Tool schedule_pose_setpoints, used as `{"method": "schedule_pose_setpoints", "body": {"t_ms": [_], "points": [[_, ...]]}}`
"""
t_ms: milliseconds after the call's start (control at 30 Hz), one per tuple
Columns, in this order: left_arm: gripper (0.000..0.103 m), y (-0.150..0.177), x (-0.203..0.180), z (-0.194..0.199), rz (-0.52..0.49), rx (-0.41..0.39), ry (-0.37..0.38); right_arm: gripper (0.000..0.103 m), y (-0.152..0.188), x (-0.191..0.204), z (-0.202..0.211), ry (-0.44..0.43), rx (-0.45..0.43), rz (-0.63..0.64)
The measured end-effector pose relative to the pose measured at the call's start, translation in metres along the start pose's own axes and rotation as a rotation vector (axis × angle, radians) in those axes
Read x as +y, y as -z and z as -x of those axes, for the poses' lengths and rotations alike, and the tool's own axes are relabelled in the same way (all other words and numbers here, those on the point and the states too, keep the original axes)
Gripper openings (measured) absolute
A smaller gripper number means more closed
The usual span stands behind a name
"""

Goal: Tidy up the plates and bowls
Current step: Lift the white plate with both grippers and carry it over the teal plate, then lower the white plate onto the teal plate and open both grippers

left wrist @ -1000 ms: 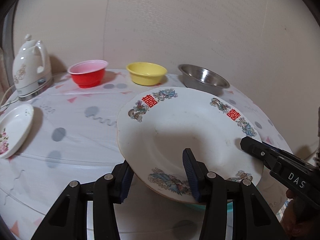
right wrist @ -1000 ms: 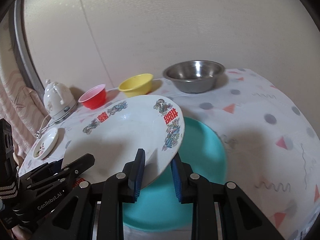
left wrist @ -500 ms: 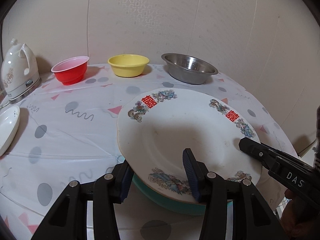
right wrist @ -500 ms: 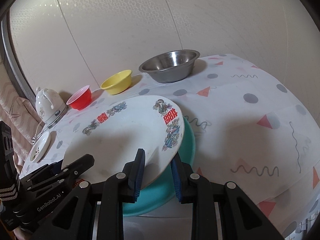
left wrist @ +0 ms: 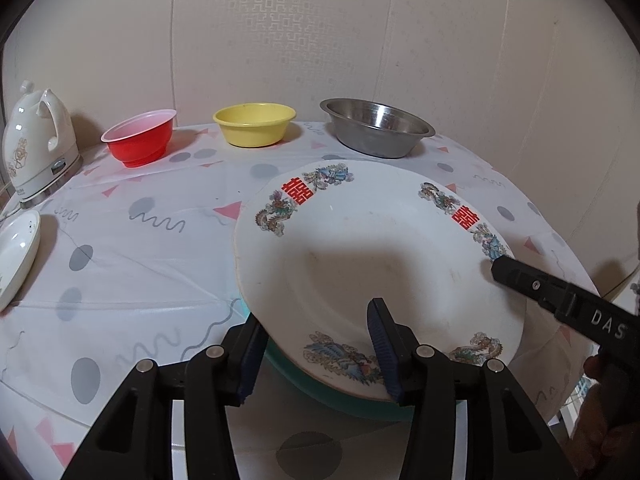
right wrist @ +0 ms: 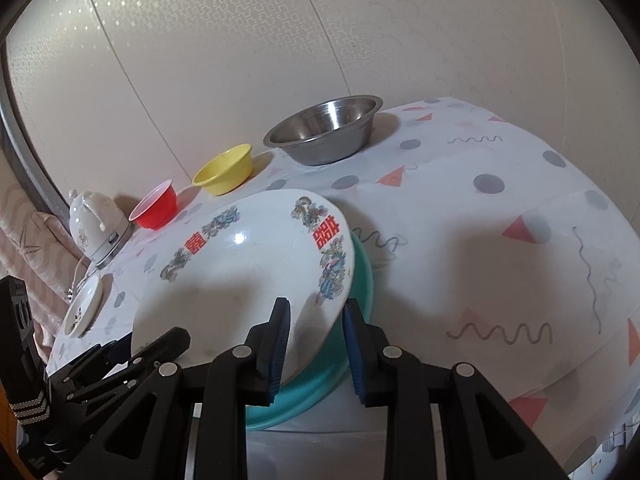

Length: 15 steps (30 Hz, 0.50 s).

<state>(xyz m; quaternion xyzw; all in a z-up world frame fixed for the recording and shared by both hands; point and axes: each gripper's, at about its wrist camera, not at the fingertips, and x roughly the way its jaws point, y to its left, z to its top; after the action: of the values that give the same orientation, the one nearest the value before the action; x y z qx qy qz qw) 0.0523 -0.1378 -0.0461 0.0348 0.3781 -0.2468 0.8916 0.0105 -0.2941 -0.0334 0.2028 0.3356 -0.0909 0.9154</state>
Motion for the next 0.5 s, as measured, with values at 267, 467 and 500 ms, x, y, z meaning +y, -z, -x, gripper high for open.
{"method": "schedule_pose_setpoints", "body": {"t_ms": [267, 467, 500], "points": [[0.077, -0.004, 0.012, 0.021, 0.025, -0.098, -0.028, 0.030, -0.004, -0.001, 0.006, -0.002, -0.030, -0.010], [0.077, -0.013, 0.026, 0.017, 0.053, -0.082, -0.071, 0.031, -0.002, -0.004, 0.000, -0.020, -0.015, -0.043], [0.077, -0.013, 0.027, 0.017, 0.055, -0.080, -0.072, 0.031, -0.001, -0.004, 0.000, -0.020, -0.013, -0.044]]}}
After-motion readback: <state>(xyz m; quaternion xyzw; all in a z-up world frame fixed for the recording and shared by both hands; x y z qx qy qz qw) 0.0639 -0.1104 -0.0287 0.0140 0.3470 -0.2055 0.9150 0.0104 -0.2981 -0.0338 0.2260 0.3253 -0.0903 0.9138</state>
